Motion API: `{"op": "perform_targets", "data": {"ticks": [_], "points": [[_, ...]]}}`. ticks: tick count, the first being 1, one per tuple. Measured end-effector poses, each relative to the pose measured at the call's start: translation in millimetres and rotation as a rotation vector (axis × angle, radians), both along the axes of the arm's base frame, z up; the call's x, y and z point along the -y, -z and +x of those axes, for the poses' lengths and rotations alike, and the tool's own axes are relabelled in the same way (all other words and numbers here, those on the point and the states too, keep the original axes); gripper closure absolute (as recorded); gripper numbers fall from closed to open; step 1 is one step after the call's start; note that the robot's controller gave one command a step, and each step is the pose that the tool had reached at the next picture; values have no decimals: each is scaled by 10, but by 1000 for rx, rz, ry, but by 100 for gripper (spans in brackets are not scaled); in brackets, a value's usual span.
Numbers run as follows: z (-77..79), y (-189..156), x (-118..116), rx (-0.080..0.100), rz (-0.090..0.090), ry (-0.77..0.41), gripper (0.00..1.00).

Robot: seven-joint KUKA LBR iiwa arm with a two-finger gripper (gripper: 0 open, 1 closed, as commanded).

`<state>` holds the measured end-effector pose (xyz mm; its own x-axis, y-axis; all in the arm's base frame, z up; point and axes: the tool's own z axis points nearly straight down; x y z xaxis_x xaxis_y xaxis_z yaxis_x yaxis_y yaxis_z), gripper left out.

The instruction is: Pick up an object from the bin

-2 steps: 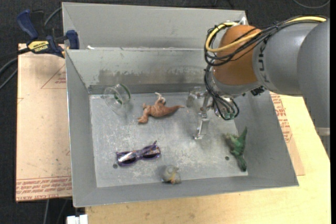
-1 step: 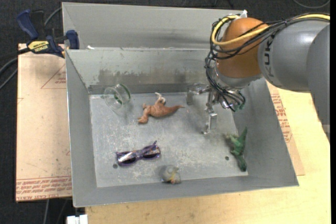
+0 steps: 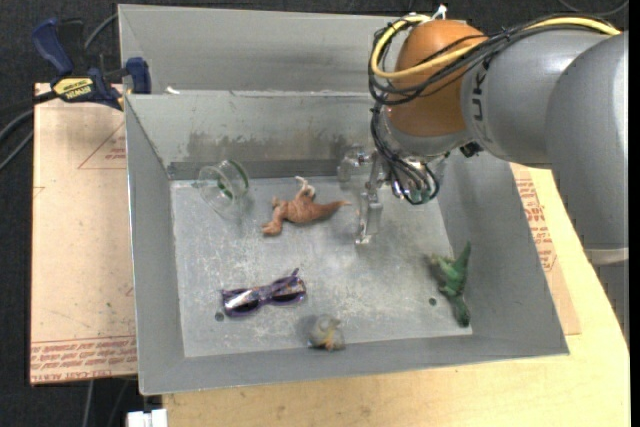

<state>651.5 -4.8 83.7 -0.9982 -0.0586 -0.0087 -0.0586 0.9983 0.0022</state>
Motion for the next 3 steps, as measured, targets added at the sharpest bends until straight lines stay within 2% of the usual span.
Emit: {"op": "perform_targets", "data": {"ticks": [1,2,3], "points": [[-7,131,-92,2,-2,-272,0],[16,126,-691,5,1,10,0],[-260,133,-497,5,0,-217,0]]}}
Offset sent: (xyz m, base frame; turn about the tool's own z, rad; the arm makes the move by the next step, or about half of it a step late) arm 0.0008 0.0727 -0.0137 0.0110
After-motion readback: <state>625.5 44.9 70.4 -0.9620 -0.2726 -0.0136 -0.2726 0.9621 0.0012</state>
